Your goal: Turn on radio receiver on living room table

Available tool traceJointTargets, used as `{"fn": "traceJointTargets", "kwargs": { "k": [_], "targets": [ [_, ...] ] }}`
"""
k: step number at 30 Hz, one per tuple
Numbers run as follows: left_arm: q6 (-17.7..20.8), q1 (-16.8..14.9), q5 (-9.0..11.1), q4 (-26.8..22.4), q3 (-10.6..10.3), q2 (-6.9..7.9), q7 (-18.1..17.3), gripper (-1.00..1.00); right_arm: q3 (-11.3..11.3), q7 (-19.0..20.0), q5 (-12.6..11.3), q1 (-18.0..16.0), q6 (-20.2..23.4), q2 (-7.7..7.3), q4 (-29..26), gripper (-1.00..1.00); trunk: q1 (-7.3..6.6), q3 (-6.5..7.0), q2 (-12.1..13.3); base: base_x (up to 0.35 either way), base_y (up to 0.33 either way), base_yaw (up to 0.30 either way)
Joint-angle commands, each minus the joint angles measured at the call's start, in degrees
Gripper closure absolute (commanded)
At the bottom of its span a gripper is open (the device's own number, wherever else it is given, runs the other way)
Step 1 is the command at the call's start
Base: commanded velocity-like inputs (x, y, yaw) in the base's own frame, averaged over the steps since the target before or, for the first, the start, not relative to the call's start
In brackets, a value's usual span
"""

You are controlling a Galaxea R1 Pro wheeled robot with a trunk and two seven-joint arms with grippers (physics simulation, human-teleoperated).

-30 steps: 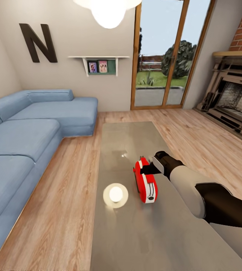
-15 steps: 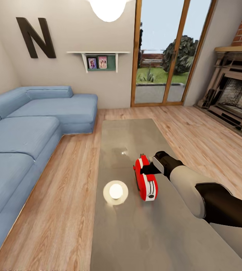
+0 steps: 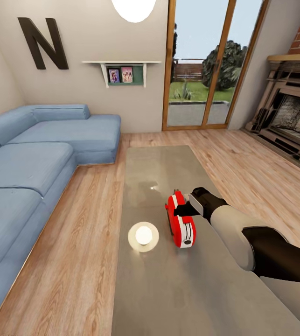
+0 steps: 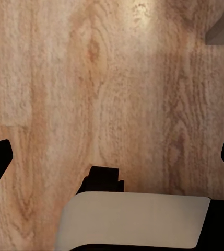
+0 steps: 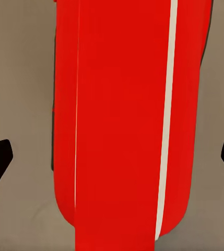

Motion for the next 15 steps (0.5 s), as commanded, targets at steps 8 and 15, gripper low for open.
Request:
{"fn": "traceJointTargets", "kwargs": {
  "k": [8,15],
  "targets": [
    [0.0,0.0,0.0,0.0,0.0,0.00,0.0,-1.00,0.0,0.0,0.0,0.0,0.0,0.00,0.0,-1.00,0.00,-0.20,0.0,0.000,0.000,0.000],
    [0.0,0.0,0.1,0.0,0.0,0.00,0.0,-1.00,0.0,0.0,-0.1,0.0,-1.5,-1.12,0.0,1.00,0.00,-0.21,0.0,0.000,0.000,0.000]
  ]
}}
